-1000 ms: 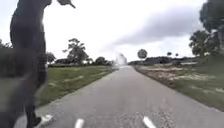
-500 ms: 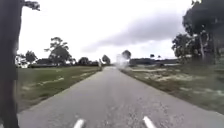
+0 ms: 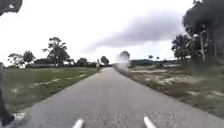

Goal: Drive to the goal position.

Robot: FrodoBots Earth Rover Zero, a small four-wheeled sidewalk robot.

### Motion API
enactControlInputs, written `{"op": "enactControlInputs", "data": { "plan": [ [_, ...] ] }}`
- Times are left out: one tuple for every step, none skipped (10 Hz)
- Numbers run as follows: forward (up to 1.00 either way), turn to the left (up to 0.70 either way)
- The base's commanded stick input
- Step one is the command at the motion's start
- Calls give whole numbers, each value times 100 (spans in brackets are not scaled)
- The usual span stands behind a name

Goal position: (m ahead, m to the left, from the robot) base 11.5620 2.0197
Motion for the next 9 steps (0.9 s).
{"op": "enactControlInputs", "data": {
  "plan": [
    [70,0],
    [70,0],
    [70,0],
    [70,0],
    [70,0],
    [70,0],
    [70,0],
    [70,0],
    [70,0]
  ]
}}
